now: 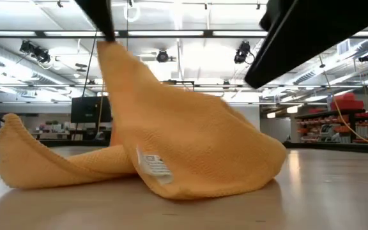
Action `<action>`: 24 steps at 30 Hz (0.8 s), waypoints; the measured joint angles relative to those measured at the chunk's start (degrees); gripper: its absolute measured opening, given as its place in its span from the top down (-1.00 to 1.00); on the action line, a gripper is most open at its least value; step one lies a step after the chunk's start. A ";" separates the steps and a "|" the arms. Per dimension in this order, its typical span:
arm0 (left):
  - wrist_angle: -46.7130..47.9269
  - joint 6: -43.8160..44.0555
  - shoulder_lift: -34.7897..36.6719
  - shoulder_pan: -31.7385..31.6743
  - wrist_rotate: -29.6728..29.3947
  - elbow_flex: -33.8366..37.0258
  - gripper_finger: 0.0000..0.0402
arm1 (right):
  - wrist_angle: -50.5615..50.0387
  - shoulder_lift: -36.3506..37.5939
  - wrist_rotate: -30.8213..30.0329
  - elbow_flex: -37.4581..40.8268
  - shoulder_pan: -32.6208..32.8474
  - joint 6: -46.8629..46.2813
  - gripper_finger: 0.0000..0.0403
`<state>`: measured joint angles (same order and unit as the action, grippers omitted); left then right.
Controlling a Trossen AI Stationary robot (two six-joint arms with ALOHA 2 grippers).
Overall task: Fold microfiber towels
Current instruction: Fold the orange microfiber cloth
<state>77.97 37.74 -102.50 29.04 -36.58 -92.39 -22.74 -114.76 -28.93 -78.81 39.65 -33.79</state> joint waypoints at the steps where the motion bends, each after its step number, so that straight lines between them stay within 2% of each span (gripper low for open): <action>1: -0.15 0.07 0.00 -0.17 -0.03 1.49 0.96 | -0.41 0.00 0.17 0.00 -0.28 0.16 0.35; 4: -0.03 0.69 -0.08 -0.74 -0.01 4.37 0.97 | -1.18 0.00 0.26 0.00 -0.73 1.18 0.35; 10: -0.28 0.63 -0.09 -0.59 2.35 4.60 0.93 | -0.67 -0.72 2.19 0.00 -0.61 5.75 0.35; 13: -0.40 0.65 -0.09 -0.59 3.59 4.60 0.96 | 1.01 -2.74 1.11 0.09 -0.33 9.86 0.35; 16: -1.43 0.60 -0.04 -0.66 3.61 4.62 0.97 | 2.35 -4.73 -2.43 0.11 0.06 13.18 0.35; 19: -1.95 0.19 -0.02 -0.70 3.65 4.62 0.94 | 1.58 -5.81 -5.24 0.12 -0.20 12.60 0.35; 24: -2.25 -0.03 -0.02 -0.74 3.70 4.62 0.90 | 1.73 -6.75 -5.56 0.11 -1.59 11.35 0.36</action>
<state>75.72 37.71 -102.52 28.29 -32.88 -87.77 -21.01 -121.51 -34.49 -78.69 38.06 -22.44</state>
